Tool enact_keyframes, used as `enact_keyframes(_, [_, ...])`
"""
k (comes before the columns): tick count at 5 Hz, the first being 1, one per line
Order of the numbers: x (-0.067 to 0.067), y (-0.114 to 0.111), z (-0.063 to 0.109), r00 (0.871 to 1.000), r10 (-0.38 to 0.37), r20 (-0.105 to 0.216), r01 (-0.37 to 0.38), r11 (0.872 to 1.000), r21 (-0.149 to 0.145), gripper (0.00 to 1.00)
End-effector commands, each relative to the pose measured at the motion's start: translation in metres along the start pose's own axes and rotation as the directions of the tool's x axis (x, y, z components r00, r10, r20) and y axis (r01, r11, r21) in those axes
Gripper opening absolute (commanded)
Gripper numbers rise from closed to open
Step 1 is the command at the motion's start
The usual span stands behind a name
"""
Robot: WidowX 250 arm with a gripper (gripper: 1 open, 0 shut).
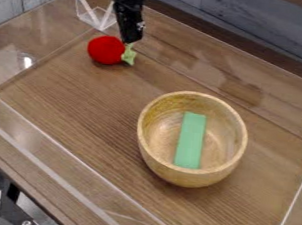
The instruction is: Move the red object to the right side of the table
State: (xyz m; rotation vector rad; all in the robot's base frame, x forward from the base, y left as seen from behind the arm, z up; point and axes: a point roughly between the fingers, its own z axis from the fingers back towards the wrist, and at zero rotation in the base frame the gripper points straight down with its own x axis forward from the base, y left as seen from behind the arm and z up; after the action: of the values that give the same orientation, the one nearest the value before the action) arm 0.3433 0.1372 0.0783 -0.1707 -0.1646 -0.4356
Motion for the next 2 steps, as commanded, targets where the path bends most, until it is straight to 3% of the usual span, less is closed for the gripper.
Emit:
enact_keyframes(1, [0.0004, 0.0019, 0.0347, 0.998, 0.009, 0.065, -0.013, 0.998, 0.064, 0.00])
enact_keyframes(2, [-0.0060, 0.0052, 0.0268, 0.998, 0.026, 0.059, -0.029, 0.998, 0.055, 1.00])
